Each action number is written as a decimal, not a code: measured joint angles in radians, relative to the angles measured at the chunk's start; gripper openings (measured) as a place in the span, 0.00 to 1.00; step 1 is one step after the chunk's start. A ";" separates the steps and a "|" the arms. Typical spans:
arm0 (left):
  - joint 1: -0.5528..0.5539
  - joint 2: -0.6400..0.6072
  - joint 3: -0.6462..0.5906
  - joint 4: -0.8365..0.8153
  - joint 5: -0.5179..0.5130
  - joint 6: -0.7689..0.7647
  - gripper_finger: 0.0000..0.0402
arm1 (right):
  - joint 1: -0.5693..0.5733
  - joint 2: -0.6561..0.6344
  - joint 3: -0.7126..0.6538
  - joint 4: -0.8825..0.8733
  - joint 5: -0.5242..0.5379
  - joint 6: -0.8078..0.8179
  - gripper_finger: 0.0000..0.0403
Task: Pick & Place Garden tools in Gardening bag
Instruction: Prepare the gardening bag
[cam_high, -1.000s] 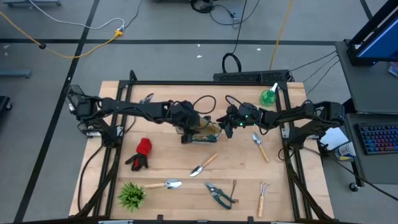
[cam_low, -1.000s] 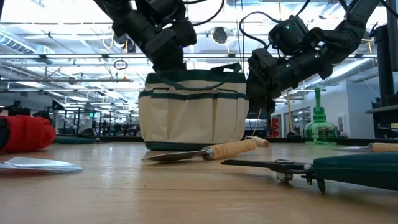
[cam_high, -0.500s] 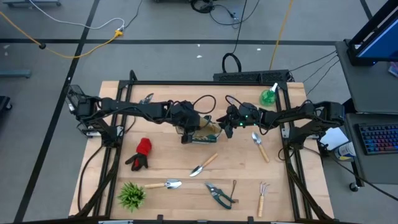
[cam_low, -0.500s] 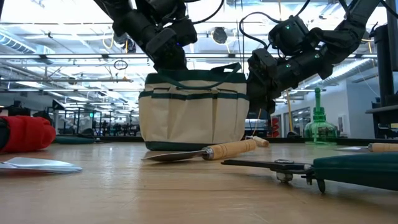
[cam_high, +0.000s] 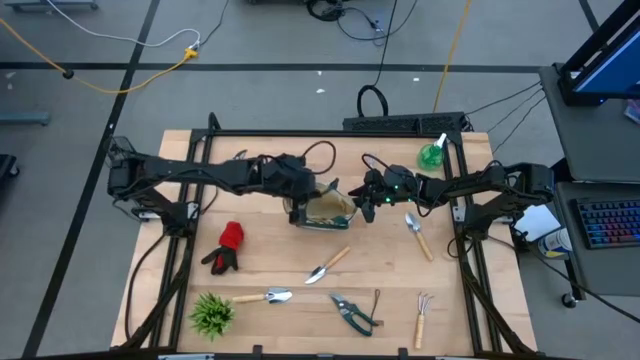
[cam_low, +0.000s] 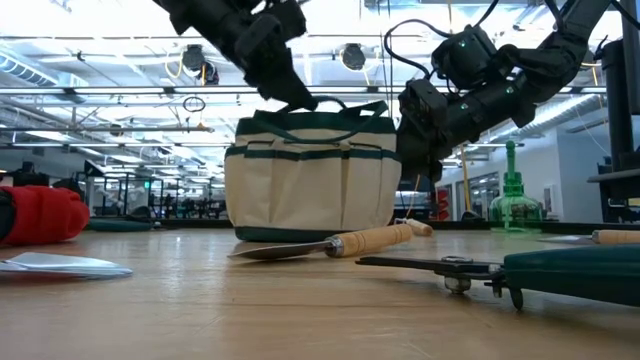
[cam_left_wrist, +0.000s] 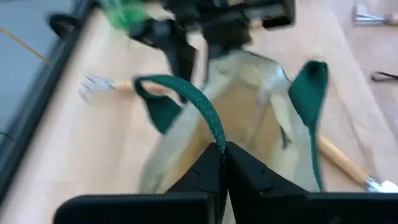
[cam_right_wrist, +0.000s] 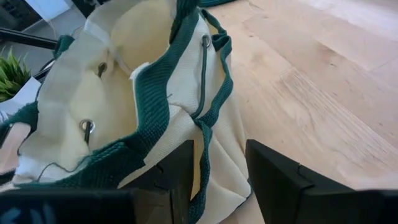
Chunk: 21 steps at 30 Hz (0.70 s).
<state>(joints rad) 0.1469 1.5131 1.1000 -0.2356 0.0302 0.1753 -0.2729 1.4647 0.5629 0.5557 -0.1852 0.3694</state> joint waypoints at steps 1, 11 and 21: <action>0.002 -0.011 0.000 -0.009 -0.021 0.009 0.07 | 0.000 0.000 0.000 -0.001 0.000 0.000 0.35; 0.049 -0.026 0.000 -0.004 -0.123 0.128 0.05 | 0.000 0.000 0.000 -0.007 -0.002 0.000 0.35; 0.114 -0.026 0.000 0.003 -0.188 0.134 0.14 | 0.000 0.000 0.000 -0.007 -0.003 -0.001 0.35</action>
<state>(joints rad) 0.2606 1.4872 1.0996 -0.2328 -0.1580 0.3094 -0.2729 1.4647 0.5629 0.5488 -0.1879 0.3688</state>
